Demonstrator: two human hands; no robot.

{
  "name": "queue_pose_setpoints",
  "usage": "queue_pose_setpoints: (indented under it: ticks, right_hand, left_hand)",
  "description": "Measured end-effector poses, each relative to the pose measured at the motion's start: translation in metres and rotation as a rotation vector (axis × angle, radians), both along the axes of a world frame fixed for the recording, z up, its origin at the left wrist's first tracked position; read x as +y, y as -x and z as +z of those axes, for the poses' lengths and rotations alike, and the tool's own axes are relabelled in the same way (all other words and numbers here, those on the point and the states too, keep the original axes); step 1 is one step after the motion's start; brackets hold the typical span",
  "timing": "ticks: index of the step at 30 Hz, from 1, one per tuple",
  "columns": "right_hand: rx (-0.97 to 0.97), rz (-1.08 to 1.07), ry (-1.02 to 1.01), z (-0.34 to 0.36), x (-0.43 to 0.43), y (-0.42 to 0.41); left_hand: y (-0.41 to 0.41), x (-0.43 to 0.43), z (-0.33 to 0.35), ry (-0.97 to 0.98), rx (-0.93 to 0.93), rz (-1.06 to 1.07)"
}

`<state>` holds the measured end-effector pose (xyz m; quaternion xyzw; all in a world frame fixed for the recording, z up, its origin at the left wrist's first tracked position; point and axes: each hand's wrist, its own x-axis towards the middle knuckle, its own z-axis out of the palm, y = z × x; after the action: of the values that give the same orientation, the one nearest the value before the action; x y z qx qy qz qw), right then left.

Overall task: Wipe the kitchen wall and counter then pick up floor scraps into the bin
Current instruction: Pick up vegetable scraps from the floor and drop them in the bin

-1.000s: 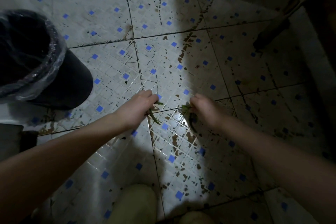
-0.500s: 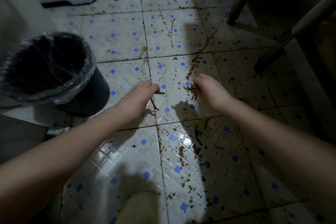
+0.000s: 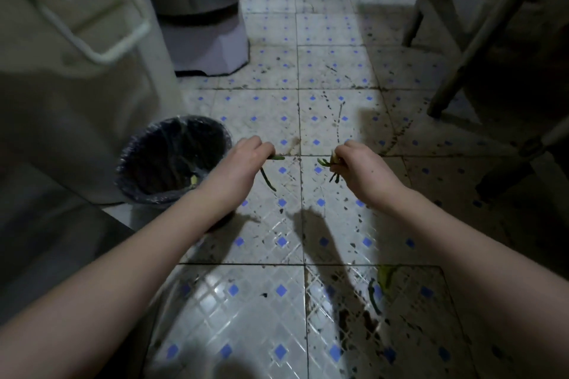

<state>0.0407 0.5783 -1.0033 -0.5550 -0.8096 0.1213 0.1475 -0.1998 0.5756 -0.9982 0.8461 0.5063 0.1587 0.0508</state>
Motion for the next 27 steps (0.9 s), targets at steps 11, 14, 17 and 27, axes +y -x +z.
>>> queue_pose_setpoints:
  ticks: [11, 14, 17, 27]
  right_hand:
    - [0.155, 0.041, -0.013, 0.007, 0.026, 0.079]
    - [0.163, 0.096, -0.019, 0.010, 0.034, 0.107]
    - [0.212, 0.138, -0.028, 0.015, 0.038, 0.137]
    - [0.294, 0.260, -0.029, 0.016, 0.039, 0.210]
  left_hand:
    - [0.080, -0.003, 0.030, -0.068, 0.143, 0.248]
    - [0.094, -0.014, 0.021, -0.030, 0.223, 0.315]
    - [0.106, -0.019, 0.011, 0.015, 0.278, 0.362]
    - [0.126, -0.038, -0.007, 0.189, 0.357, 0.543]
